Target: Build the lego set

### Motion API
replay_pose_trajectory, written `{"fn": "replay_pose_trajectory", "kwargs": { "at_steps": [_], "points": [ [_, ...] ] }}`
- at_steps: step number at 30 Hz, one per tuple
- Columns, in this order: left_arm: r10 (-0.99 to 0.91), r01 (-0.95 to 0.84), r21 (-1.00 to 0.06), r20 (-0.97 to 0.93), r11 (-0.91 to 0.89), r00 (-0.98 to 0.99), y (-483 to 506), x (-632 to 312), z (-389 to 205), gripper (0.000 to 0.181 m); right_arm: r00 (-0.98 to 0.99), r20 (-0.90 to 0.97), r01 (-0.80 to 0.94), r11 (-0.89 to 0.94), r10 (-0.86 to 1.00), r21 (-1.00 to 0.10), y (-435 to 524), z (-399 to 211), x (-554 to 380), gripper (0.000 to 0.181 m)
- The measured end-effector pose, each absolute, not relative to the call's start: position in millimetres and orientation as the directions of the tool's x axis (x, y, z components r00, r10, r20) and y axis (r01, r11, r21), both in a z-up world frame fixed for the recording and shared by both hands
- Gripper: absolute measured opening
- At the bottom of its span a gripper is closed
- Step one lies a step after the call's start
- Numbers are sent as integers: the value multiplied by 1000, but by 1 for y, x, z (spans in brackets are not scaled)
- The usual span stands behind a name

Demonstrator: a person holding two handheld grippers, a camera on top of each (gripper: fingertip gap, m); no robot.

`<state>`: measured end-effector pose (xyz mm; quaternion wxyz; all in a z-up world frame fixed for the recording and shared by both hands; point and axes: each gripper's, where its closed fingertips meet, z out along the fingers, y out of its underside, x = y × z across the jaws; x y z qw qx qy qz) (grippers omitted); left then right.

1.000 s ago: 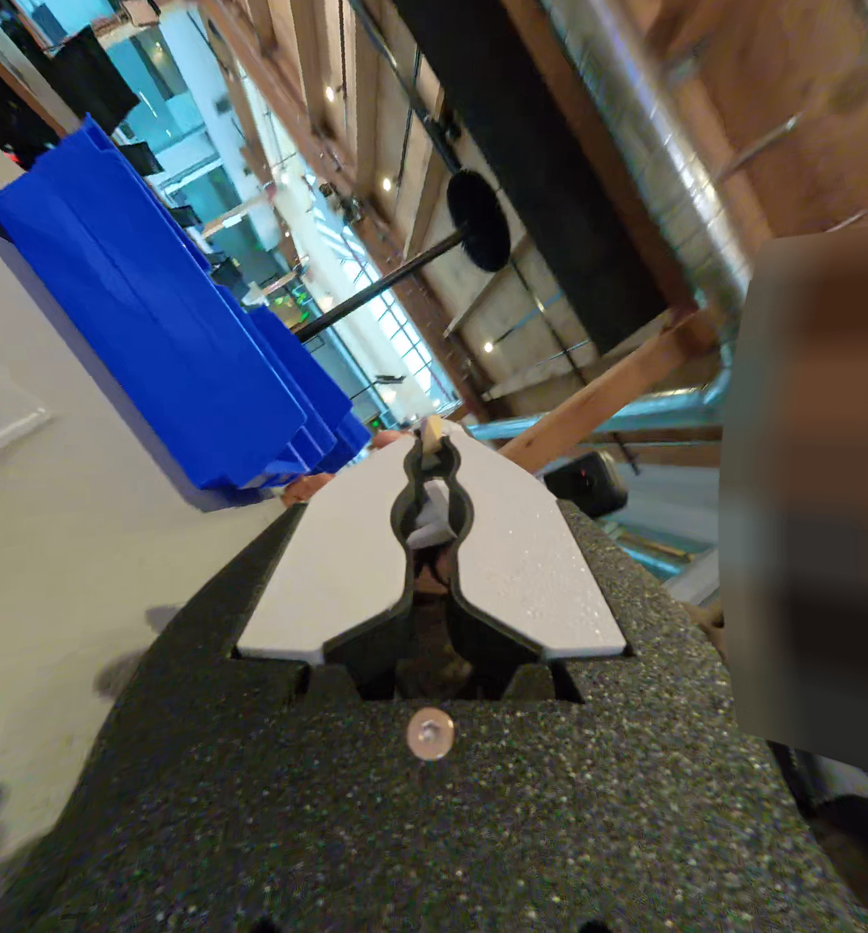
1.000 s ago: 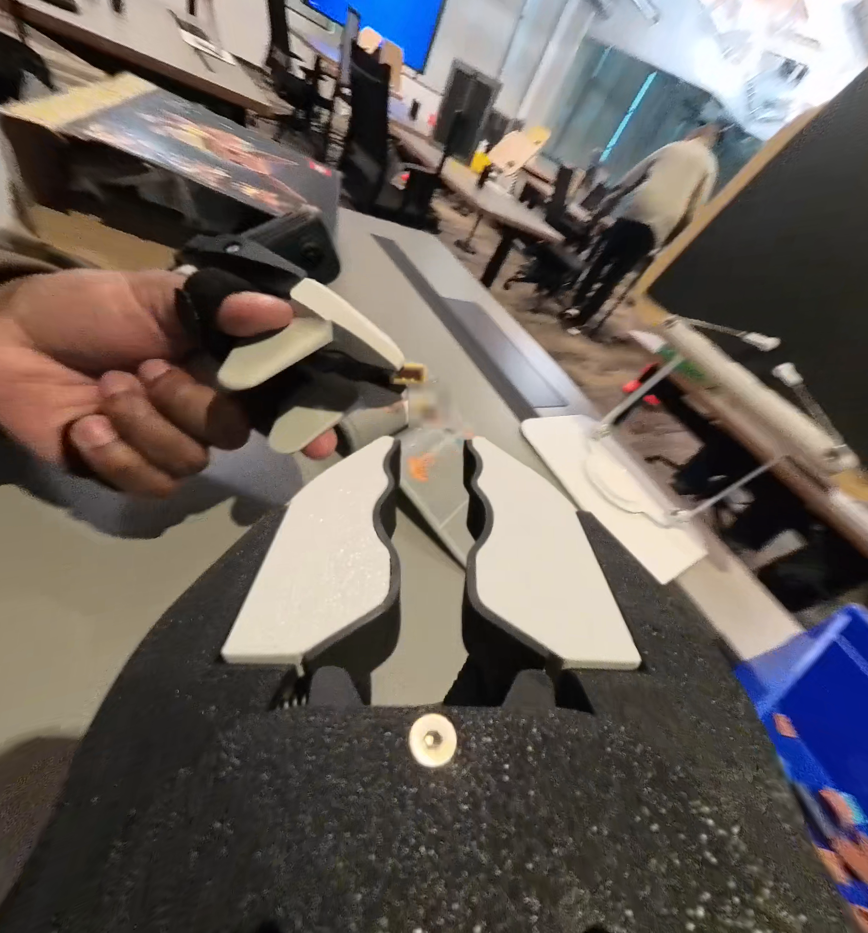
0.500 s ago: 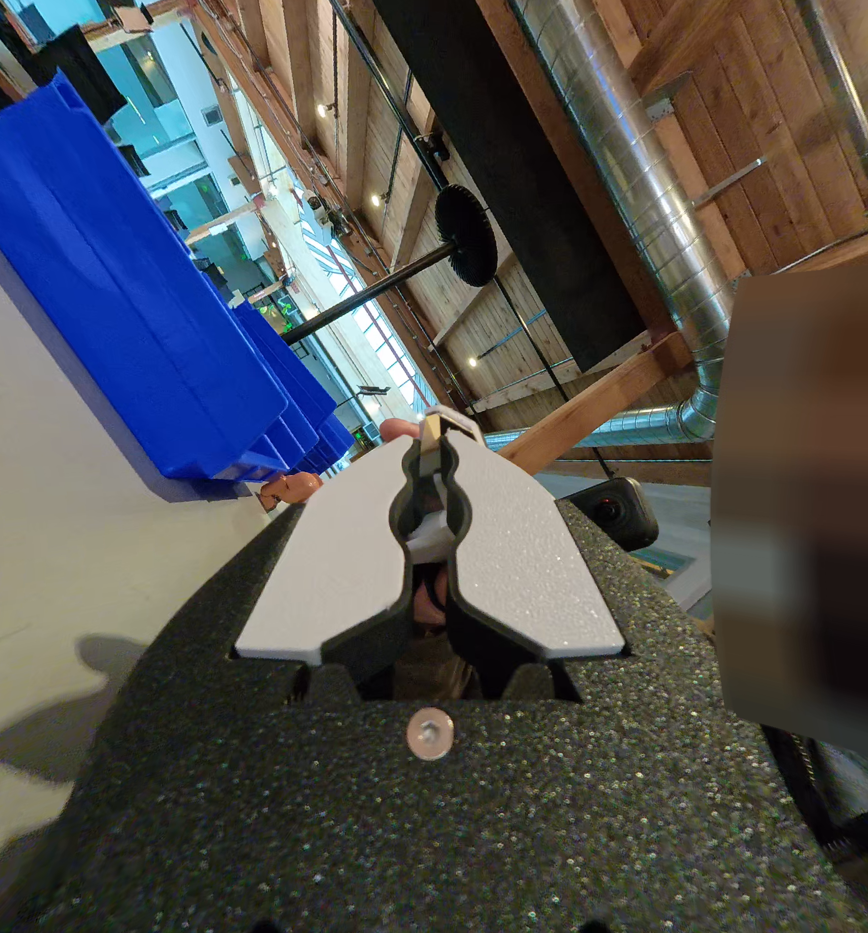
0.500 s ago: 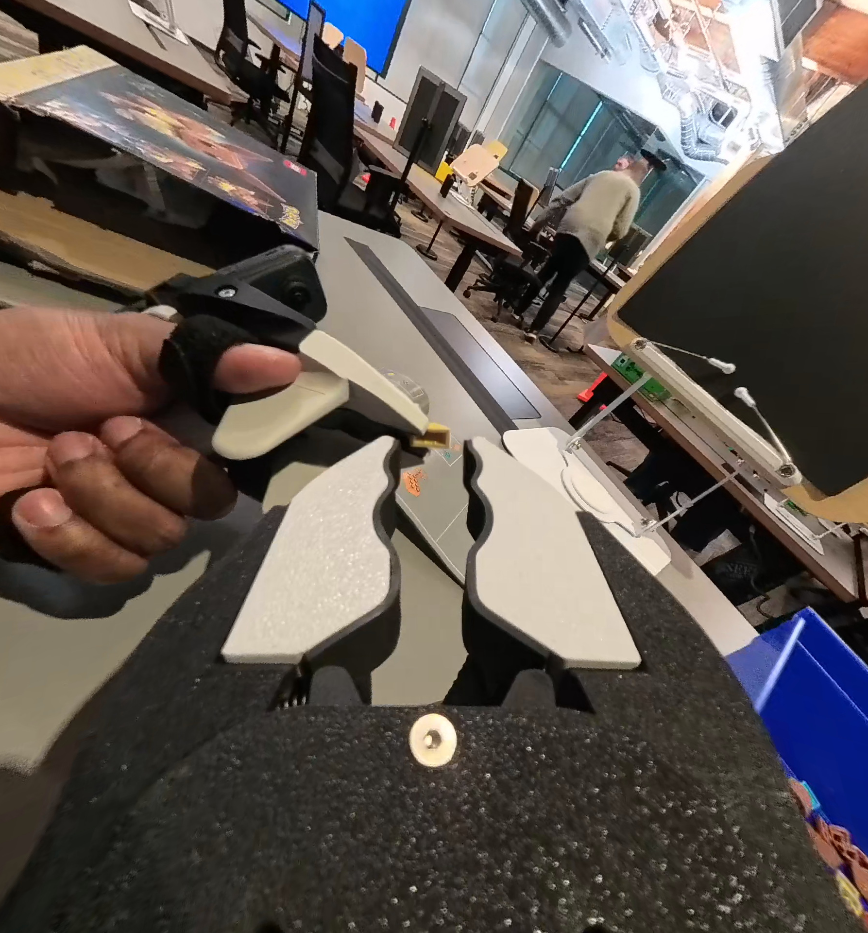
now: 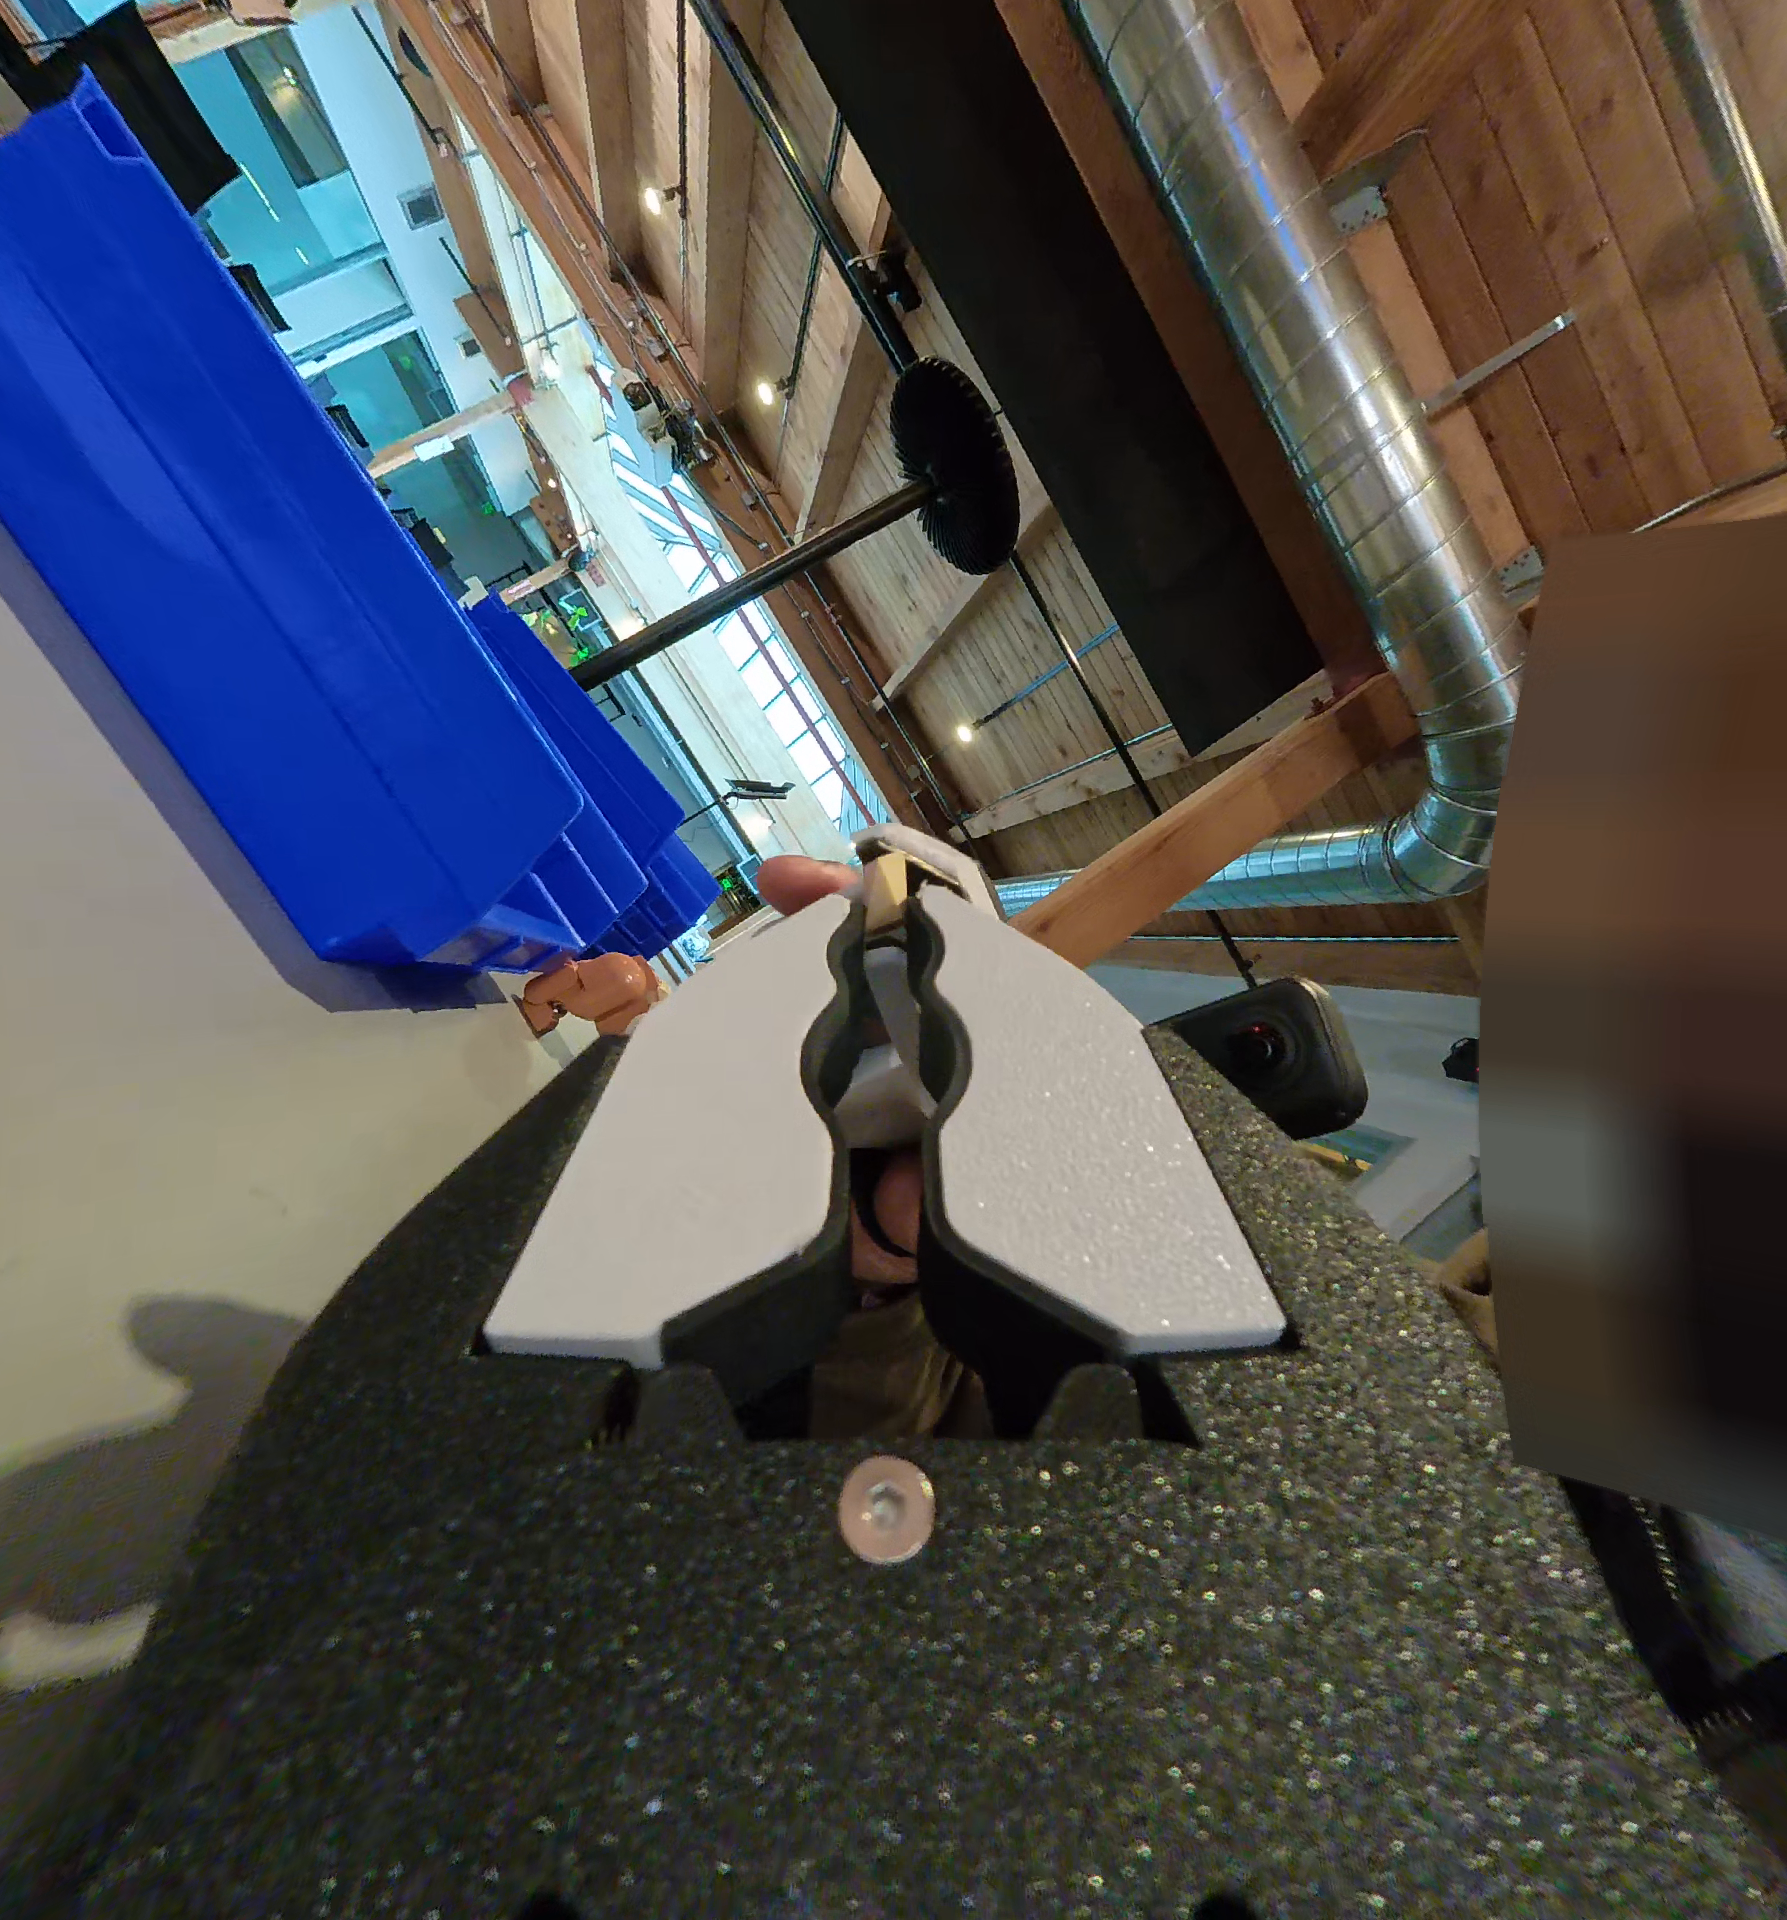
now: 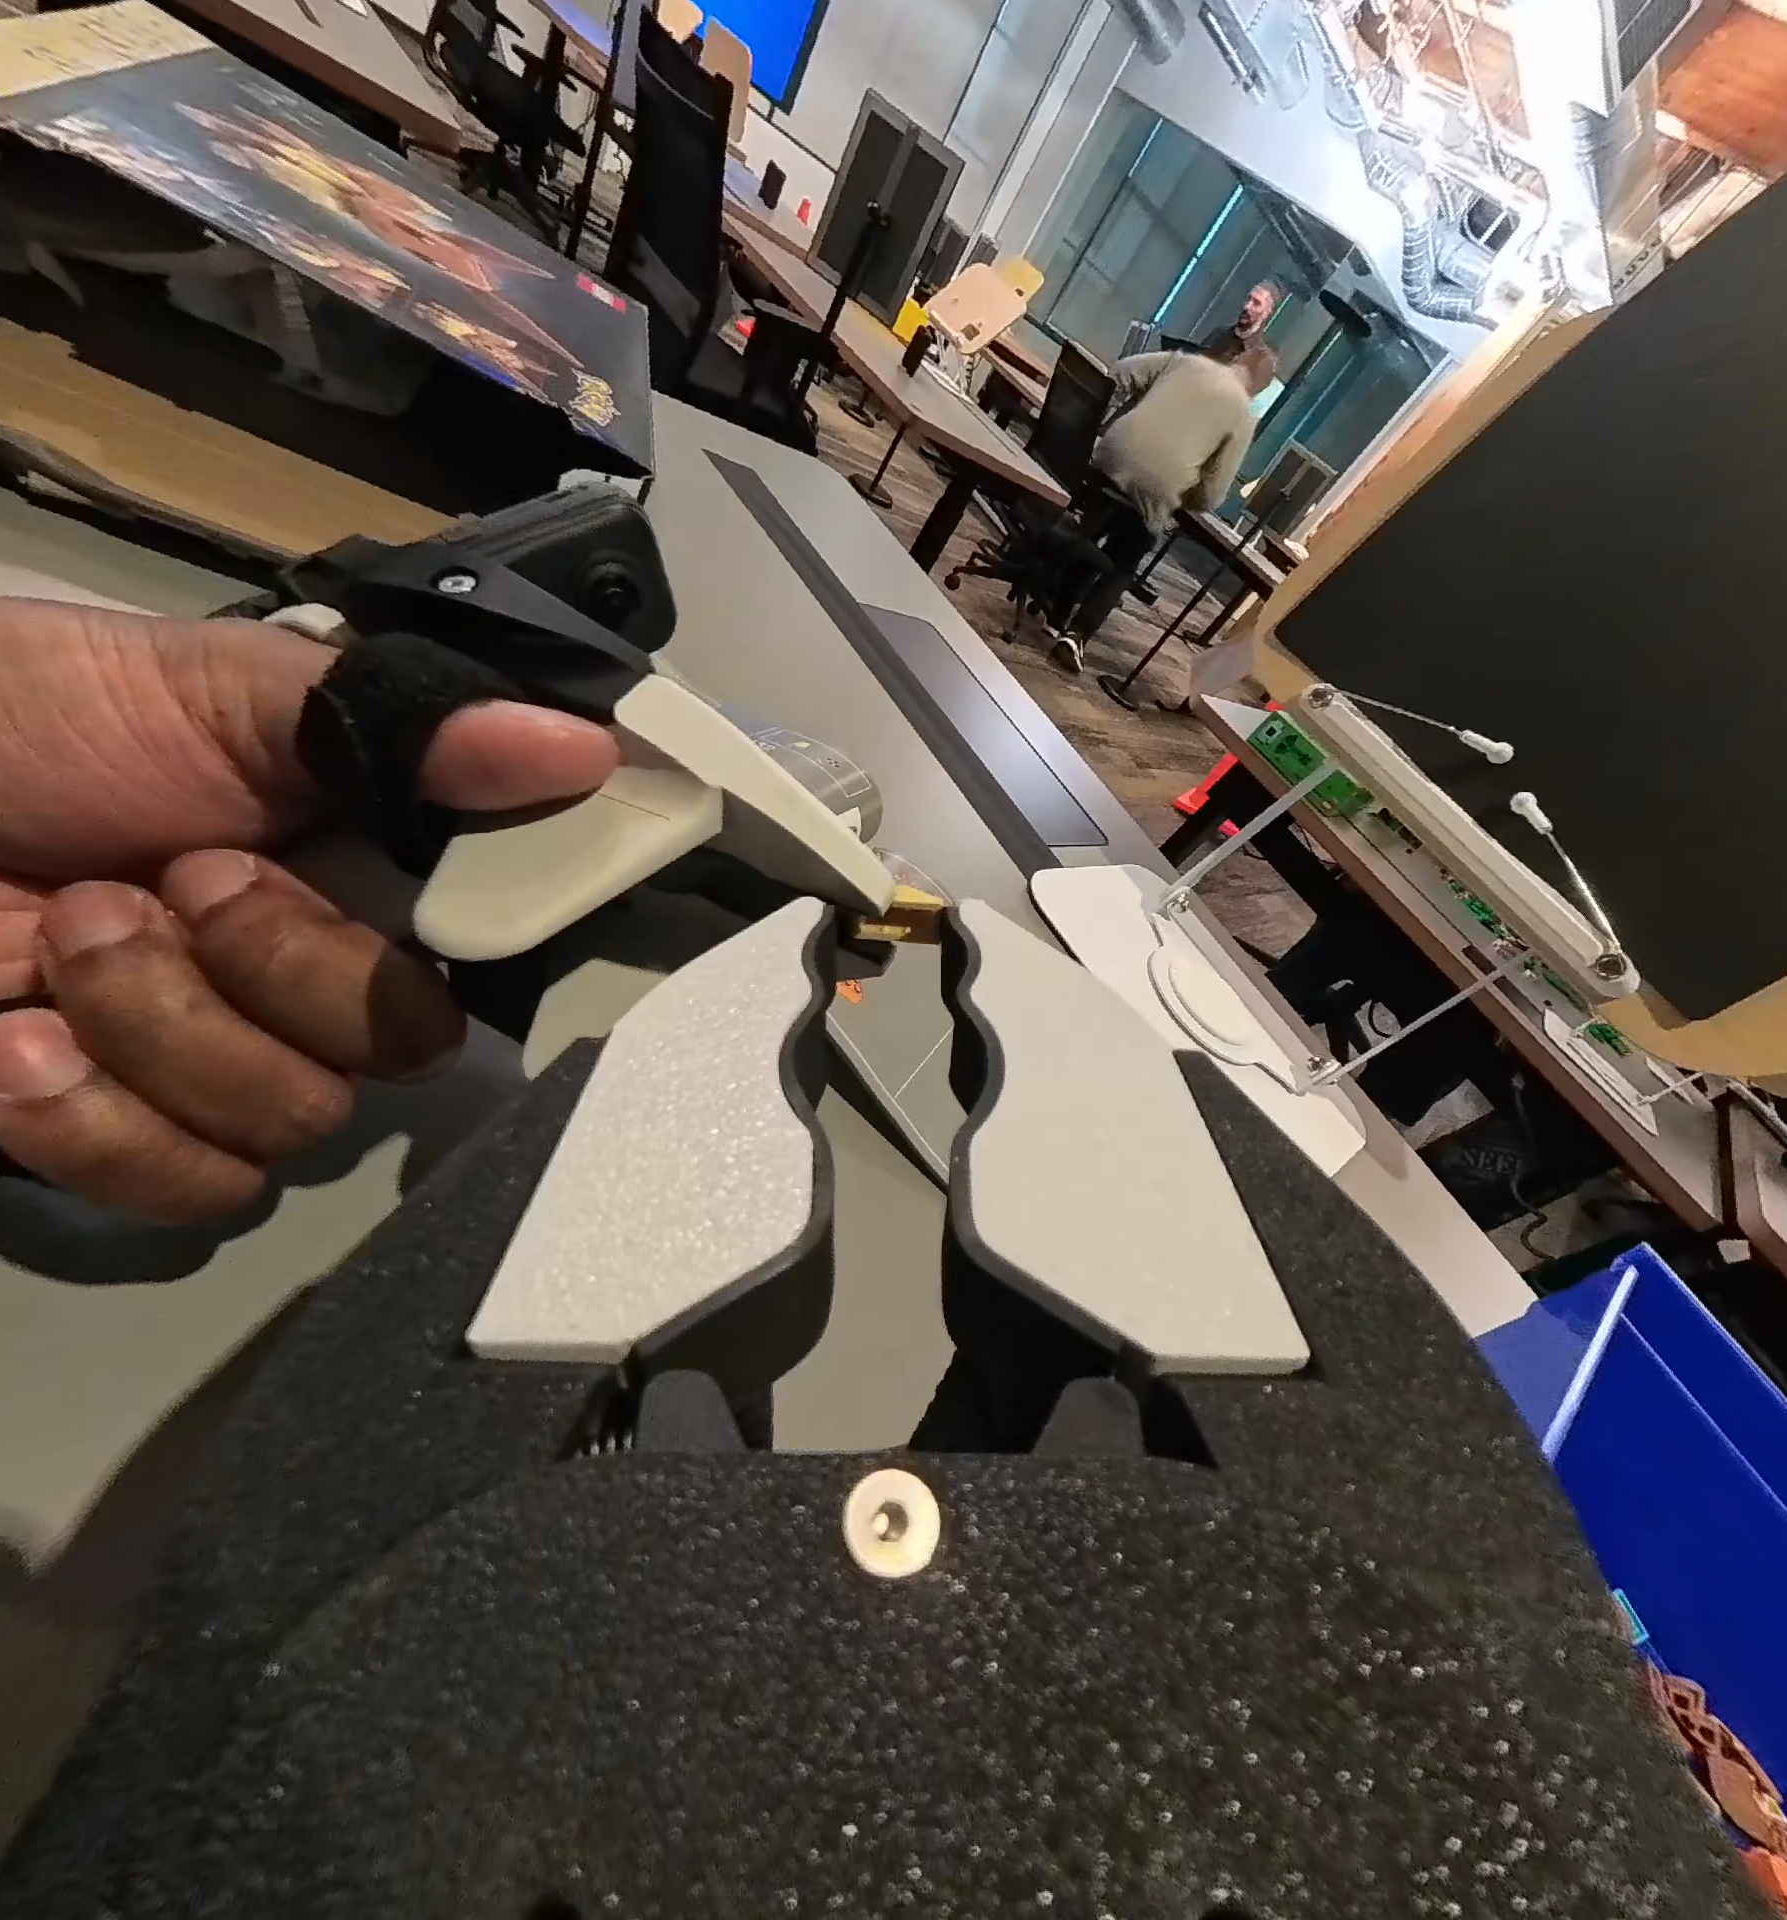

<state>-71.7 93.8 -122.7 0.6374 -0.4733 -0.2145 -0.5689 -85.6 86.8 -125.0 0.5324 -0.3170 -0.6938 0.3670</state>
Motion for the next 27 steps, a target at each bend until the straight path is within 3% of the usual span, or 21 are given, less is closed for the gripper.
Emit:
{"fn": "replay_pose_trajectory", "kwargs": {
  "at_steps": [12,21,27],
  "points": [
    [-556,856,-480,772,-191,308,91,-59,-119,9,-355,453,-27,475,818,-880,83,-121,-75,16],
    [-609,797,-502,761,-335,223,81,-48,-113,14,-540,420,-141,413,729,-900,76,-112,-53,16],
    [-595,746,-488,789,-453,155,79,-30,-117,18,-594,484,-178,482,643,-858,70,-120,-43,16]
  ]
}}
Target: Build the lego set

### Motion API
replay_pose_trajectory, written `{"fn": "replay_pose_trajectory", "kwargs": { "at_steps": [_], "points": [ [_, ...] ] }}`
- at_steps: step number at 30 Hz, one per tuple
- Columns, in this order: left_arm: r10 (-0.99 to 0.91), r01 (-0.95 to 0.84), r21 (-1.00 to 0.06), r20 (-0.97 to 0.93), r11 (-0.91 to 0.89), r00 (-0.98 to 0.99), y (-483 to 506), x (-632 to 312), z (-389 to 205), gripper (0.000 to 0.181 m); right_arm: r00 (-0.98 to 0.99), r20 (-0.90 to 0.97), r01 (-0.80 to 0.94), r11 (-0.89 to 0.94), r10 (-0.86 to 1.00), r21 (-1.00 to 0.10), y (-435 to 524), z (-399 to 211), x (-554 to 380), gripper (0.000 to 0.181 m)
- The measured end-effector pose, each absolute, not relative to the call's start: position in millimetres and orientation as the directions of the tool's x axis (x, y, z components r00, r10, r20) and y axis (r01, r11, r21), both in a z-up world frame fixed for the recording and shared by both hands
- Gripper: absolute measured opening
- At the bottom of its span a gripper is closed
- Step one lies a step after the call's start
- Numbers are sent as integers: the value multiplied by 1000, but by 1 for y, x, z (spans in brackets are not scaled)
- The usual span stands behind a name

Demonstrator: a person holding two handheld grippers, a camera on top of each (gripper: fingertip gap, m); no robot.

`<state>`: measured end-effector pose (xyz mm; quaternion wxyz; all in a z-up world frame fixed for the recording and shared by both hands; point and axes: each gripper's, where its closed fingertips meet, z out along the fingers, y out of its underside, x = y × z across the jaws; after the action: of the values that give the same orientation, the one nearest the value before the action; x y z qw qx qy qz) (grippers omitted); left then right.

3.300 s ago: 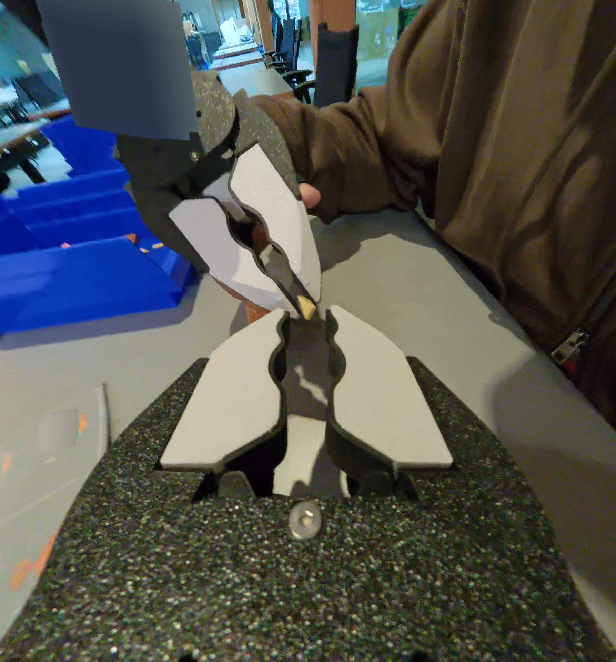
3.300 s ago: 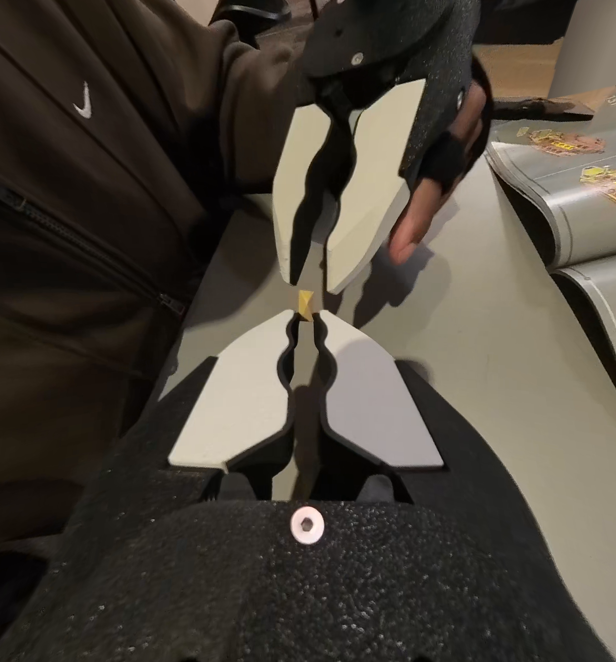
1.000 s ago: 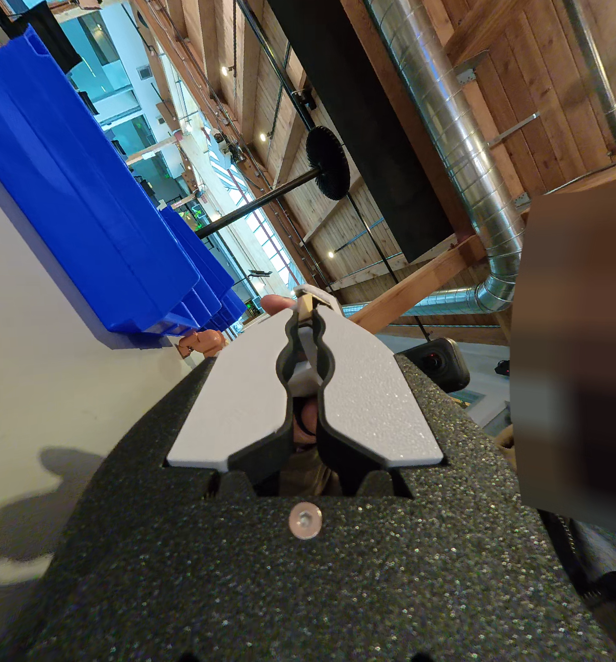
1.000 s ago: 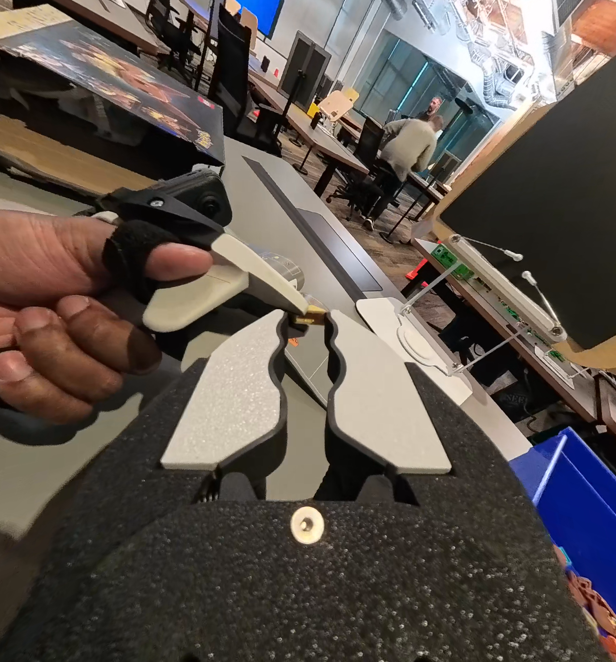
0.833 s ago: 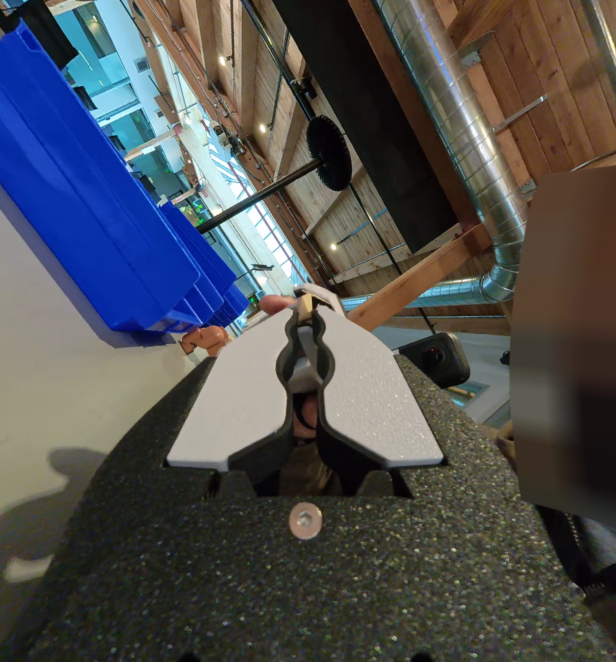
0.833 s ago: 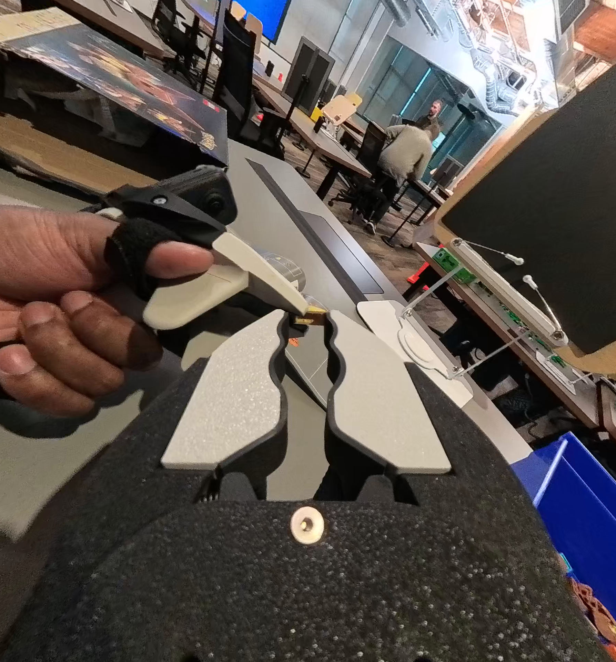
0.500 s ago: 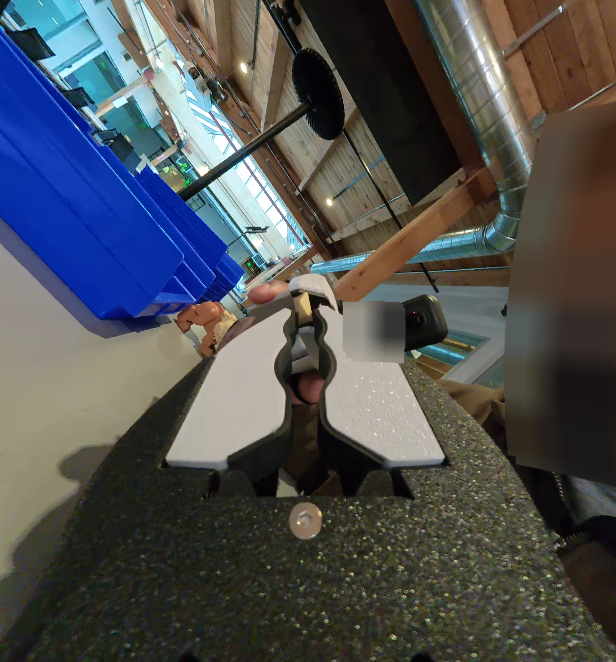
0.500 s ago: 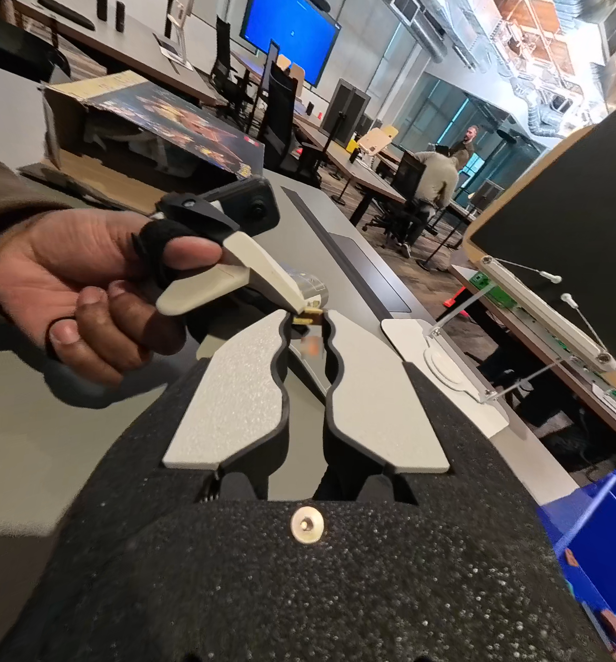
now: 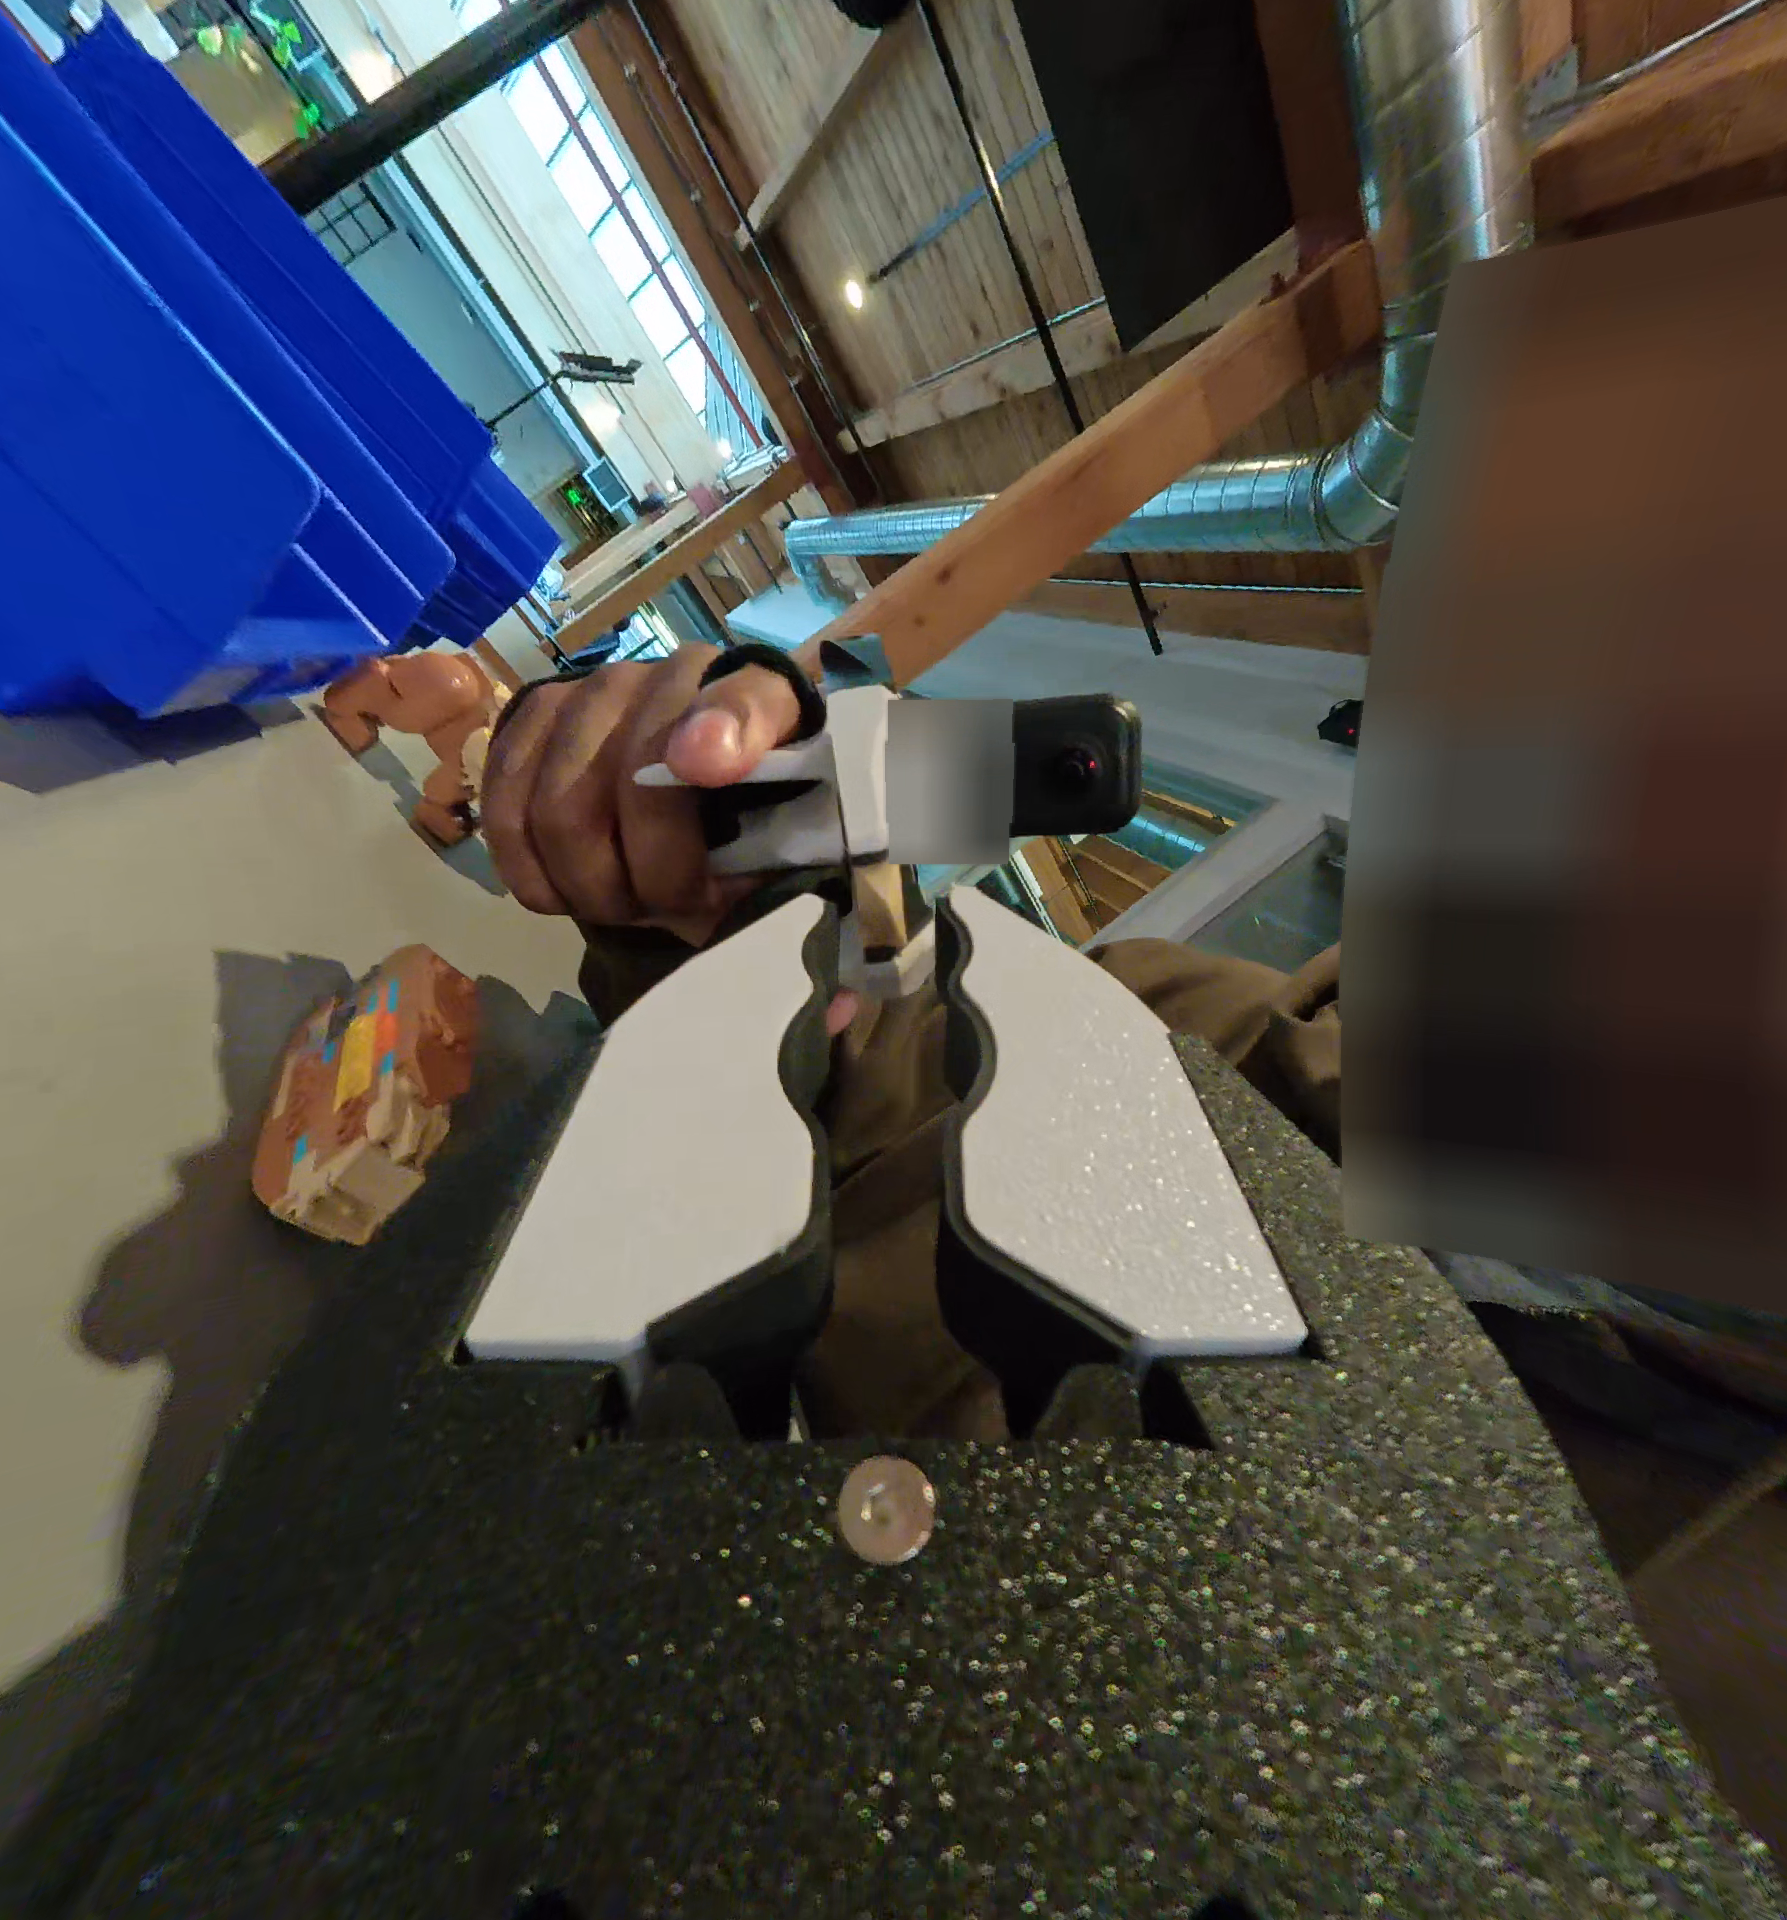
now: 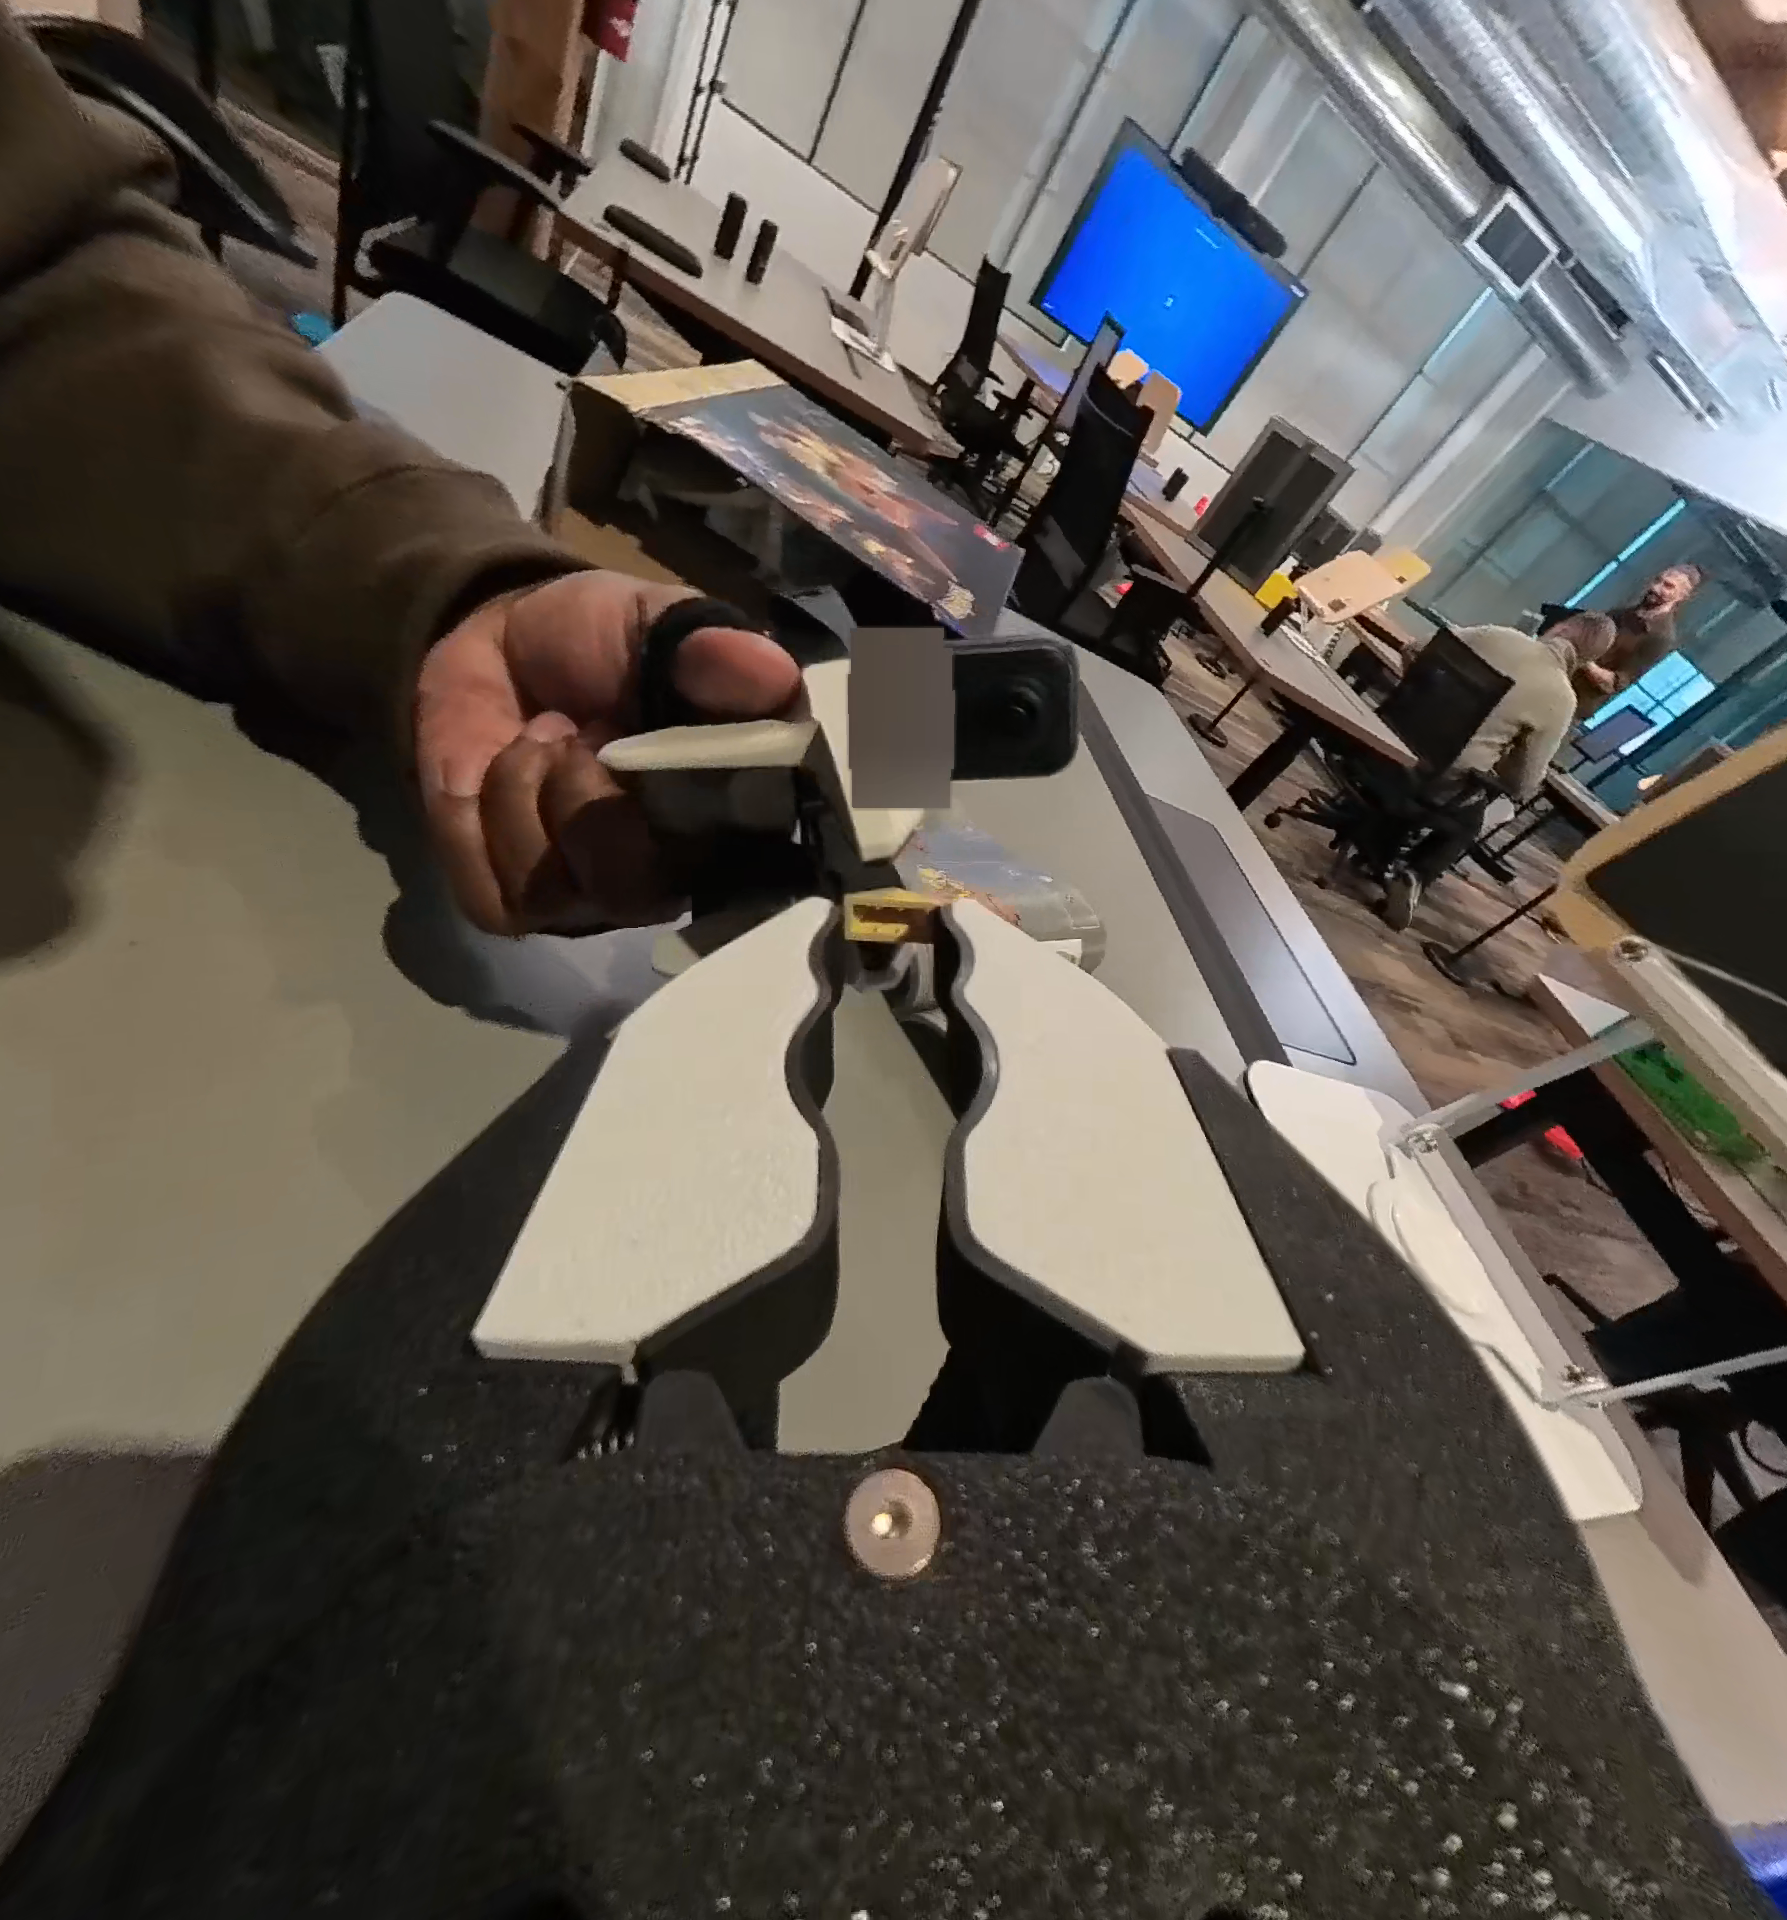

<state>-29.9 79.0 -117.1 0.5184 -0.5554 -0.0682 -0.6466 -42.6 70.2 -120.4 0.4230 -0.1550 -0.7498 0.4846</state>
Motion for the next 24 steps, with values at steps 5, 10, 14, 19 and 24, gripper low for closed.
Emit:
{"fn": "replay_pose_trajectory", "kwargs": {
  "at_steps": [5,10,14,19,24],
  "points": [
    [-580,740,-471,804,-481,134,79,-28,-120,17,-613,501,-200,493,611,-847,66,-122,-38,16],
    [-581,719,-472,806,-511,116,77,-23,-120,16,-626,503,-217,486,596,-847,64,-122,-35,16],
    [-586,708,-470,804,-527,98,75,-19,-119,13,-632,503,-228,479,590,-848,65,-121,-33,16],
    [-587,712,-467,804,-525,94,74,-21,-119,10,-637,503,-235,475,584,-848,65,-121,-32,16],
    [-587,707,-465,805,-533,86,74,-19,-119,9,-640,506,-239,477,577,-846,64,-122,-31,16]
  ]
}}
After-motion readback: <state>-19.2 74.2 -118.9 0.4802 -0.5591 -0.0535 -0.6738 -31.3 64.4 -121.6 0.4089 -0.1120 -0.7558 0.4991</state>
